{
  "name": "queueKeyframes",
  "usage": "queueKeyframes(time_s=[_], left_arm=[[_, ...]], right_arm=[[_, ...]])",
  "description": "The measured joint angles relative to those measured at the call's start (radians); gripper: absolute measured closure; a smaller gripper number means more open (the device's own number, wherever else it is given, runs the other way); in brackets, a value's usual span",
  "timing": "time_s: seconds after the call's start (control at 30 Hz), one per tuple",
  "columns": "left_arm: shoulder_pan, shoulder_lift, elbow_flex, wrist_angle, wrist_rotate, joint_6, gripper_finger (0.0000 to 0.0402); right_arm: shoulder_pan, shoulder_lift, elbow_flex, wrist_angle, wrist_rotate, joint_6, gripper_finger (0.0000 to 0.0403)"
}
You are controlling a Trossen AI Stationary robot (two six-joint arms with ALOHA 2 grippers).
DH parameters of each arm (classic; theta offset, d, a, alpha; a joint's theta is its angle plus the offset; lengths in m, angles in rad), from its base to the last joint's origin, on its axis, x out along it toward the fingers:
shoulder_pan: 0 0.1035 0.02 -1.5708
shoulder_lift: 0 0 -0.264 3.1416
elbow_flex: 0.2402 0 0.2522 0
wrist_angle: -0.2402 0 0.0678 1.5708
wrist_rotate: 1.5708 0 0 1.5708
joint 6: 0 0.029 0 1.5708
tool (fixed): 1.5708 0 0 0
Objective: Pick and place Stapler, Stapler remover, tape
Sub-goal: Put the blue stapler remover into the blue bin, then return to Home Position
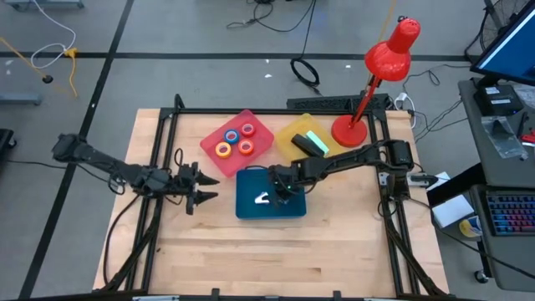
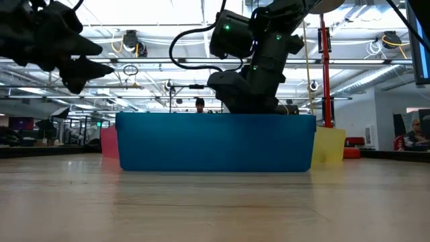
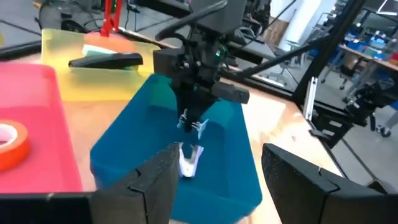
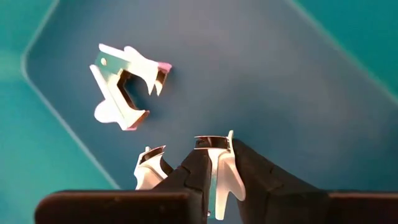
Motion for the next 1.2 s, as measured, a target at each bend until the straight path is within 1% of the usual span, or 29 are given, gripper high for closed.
queueKeyframes(time_s=[0.13, 0.33, 0.5, 0.67, 0.87, 1.0, 1.1, 1.17, 1.2], left_arm=[[0.041, 0.000, 0.001, -0.005, 0.064, 0.008, 0.0174], [0.067, 0.000, 0.001, -0.039, 0.148, -0.016, 0.0174], [0.072, 0.000, 0.001, -0.050, 0.152, -0.018, 0.0174], [0.072, 0.000, 0.001, -0.050, 0.153, -0.020, 0.0174], [0.071, 0.000, 0.001, -0.048, 0.152, -0.047, 0.0174], [0.073, 0.000, 0.001, -0.044, 0.150, -0.108, 0.0174], [0.075, 0.000, 0.001, -0.040, 0.150, -0.157, 0.0174], [0.075, 0.000, 0.001, -0.021, 0.150, -0.219, 0.0174], [0.075, 0.000, 0.001, -0.017, 0.150, -0.224, 0.0174]], right_arm=[[-0.001, 0.000, 0.000, 0.024, -0.023, -0.017, 0.0349], [-0.002, 0.000, 0.000, 0.025, -0.026, -0.014, 0.0305], [-0.009, -0.019, -0.003, 0.027, -0.042, -0.007, 0.0274], [-0.013, -0.096, -0.004, 0.035, -0.023, 0.001, 0.0272], [0.023, -0.235, -0.003, -0.014, 0.112, -0.075, 0.0289], [0.065, -0.313, -0.007, -0.069, 0.206, -0.153, 0.0299], [0.102, -0.370, -0.052, -0.069, 0.274, -0.205, 0.0304], [0.129, -0.416, -0.104, -0.057, 0.336, -0.188, 0.0305], [0.142, -0.441, -0.137, -0.047, 0.369, -0.173, 0.0305]])
